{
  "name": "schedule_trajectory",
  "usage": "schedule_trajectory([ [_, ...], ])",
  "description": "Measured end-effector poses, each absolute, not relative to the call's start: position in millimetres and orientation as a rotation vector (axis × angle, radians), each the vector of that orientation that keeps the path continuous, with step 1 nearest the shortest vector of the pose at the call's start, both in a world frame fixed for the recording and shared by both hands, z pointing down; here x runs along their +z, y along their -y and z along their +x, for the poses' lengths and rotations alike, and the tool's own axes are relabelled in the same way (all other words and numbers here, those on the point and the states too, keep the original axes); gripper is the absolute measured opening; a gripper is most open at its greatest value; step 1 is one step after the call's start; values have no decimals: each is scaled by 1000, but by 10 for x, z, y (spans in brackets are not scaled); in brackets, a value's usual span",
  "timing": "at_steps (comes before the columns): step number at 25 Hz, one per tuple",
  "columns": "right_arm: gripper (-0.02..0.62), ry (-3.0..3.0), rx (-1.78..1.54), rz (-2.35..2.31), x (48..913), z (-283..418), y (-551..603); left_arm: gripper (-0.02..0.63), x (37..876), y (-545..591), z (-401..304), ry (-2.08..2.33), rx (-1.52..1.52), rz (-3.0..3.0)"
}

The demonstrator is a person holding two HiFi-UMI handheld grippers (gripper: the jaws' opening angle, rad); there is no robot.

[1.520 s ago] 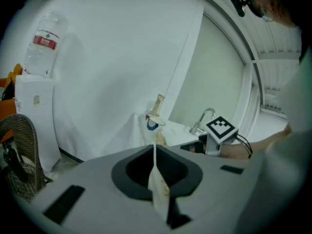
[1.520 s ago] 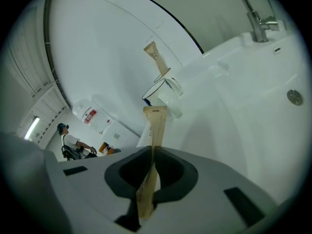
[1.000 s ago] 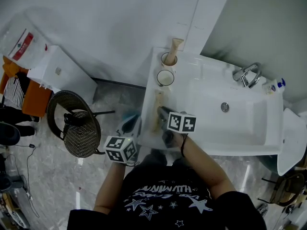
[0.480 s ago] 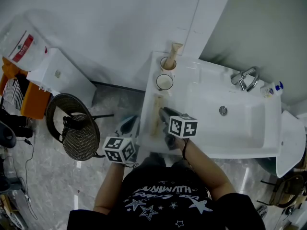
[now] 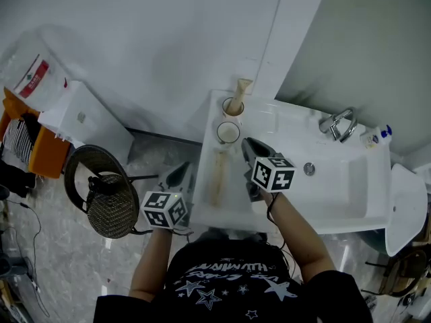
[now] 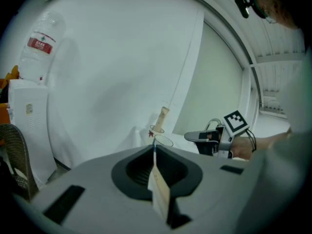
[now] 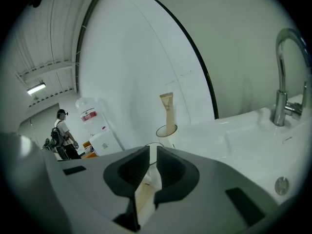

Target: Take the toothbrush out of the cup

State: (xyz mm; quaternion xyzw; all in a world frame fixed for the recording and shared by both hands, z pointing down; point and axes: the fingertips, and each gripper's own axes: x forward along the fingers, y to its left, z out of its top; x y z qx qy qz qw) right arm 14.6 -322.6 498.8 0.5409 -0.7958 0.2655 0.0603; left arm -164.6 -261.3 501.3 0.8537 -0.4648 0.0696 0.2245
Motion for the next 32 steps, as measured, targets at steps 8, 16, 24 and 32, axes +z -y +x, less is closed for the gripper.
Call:
schedule_trajectory([
  [8, 44, 2404, 729, 1691, 4777, 272, 3807, 28, 4909, 2905, -1640, 1292, 186, 2372],
  [16, 56, 2419, 700, 1682, 4736, 266, 4243, 28, 4922, 3076, -1736, 1300, 172, 2340],
  [24, 106, 2379, 696, 1718, 4864, 236, 4556, 28, 4891, 3207, -1773, 1302, 162, 2344],
  [32, 104, 2344, 715, 1749, 4915, 236, 4765, 28, 4995, 3183, -1818, 1301, 166, 2313],
])
